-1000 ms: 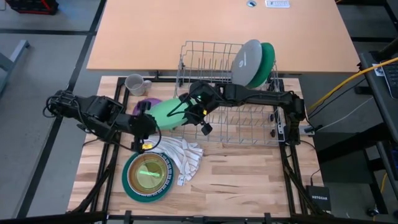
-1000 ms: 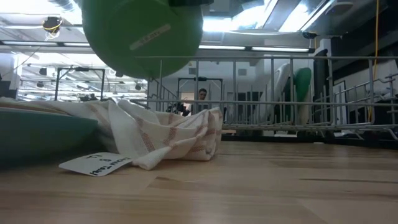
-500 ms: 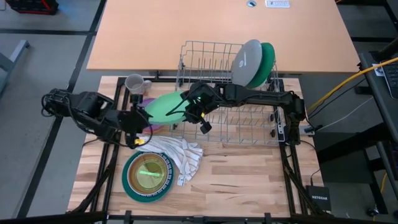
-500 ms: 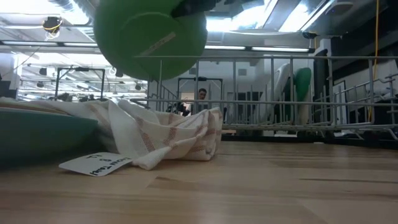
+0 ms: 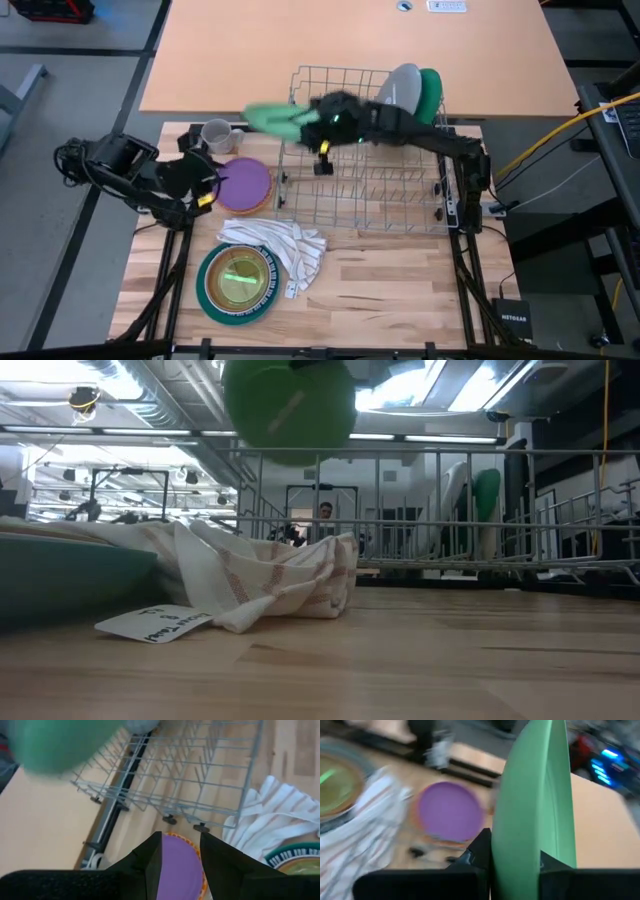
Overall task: Sort dishes
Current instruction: Put the light green plate into the dish rack
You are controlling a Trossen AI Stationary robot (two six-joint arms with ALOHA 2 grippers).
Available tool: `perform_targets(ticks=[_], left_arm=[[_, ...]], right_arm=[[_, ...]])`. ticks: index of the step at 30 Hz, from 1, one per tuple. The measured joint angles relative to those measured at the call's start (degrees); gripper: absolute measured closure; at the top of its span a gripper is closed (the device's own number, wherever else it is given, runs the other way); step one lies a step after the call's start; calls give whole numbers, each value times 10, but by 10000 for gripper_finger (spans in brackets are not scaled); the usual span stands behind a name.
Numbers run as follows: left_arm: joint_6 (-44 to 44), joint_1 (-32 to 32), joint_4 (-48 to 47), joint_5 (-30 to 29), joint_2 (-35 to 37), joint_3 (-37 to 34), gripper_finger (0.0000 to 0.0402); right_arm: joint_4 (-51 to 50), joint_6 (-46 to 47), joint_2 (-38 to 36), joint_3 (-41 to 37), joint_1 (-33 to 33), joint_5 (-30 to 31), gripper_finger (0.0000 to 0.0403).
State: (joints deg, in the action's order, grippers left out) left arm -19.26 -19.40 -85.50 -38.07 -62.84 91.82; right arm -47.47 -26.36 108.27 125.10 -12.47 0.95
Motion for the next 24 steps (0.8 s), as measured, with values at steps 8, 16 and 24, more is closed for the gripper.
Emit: perform_targets(ticks=[8,16,24], left_arm=[[-31,0,-12,-62,0,-55,279],[-69,0,-3,-96,0,-151,279],[-105,0,13,-97,-1,-232,279]], right_arm=[[-60,299,-32,84,-124,35,367],[-105,528,-40,82,-314,-131,367],[-108,610,-34,82,-393,-139,367]])
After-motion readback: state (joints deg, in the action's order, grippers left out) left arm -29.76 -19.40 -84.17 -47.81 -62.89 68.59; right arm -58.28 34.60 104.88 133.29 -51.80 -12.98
